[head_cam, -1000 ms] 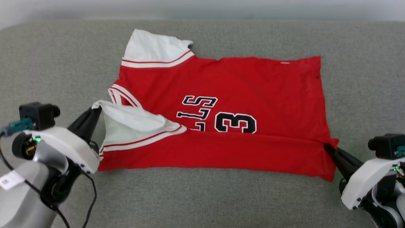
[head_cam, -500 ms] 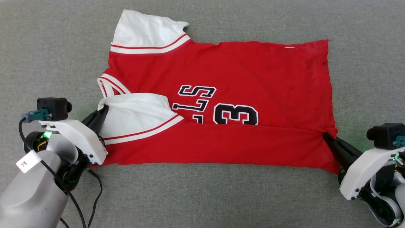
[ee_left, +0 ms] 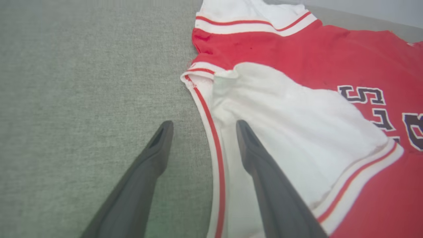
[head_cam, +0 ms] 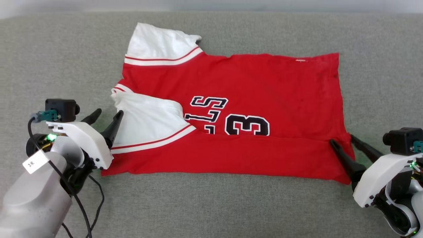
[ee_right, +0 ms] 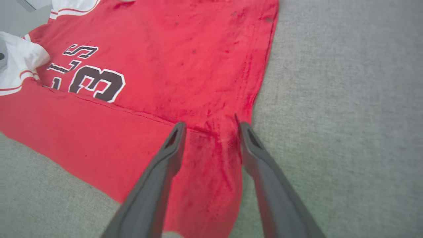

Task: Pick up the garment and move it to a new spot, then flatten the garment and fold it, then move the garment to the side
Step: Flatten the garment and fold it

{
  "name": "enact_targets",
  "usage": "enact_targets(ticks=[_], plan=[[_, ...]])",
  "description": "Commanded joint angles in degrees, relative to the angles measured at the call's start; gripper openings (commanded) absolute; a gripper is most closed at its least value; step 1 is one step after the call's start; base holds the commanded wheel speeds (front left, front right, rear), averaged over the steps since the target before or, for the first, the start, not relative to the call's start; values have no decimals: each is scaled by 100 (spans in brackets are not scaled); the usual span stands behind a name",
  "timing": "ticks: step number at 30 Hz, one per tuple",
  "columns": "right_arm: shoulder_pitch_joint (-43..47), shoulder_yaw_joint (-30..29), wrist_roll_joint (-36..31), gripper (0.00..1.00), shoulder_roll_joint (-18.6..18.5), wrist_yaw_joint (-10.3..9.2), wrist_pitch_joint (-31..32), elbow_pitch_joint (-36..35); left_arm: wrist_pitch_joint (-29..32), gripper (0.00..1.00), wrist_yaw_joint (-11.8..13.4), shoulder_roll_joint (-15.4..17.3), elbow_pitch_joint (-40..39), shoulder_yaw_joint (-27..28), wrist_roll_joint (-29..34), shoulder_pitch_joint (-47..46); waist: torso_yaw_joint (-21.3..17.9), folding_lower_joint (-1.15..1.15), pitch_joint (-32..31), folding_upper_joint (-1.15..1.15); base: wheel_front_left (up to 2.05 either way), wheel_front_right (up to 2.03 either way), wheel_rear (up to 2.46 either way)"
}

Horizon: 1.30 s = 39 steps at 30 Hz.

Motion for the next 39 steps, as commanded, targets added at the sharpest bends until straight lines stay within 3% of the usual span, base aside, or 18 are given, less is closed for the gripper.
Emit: enact_targets(ticks=[1,7,13,18,24,39], plan=[[77,-55,-9,100,40,-5,-24,-41,19,100,-4,68,-39,-63,-31,-134,66,0,-192,0,0,0,0],[231,-216,-51,100,36,-5,21,-144,547,100,-5,344,-343,-423,-180,-273,224,0,-552,0,0,0,0],[362,-297,-97,100,108,-5,117,-202,1781,100,-6,689,-847,-859,-547,-502,389,0,-808,0,0,0,0],[369,-287,-130,100,185,-5,169,-223,2833,100,-6,817,-1027,-1168,-790,-608,415,0,-908,0,0,0,0],[305,-265,-129,100,208,-5,203,-250,3640,100,35,841,-995,-1474,-907,-489,299,0,-845,0,0,0,0],[-19,-148,-137,100,203,-5,185,-179,3803,100,18,488,-206,-1879,-946,-209,11,0,-488,0,0,0,0]])
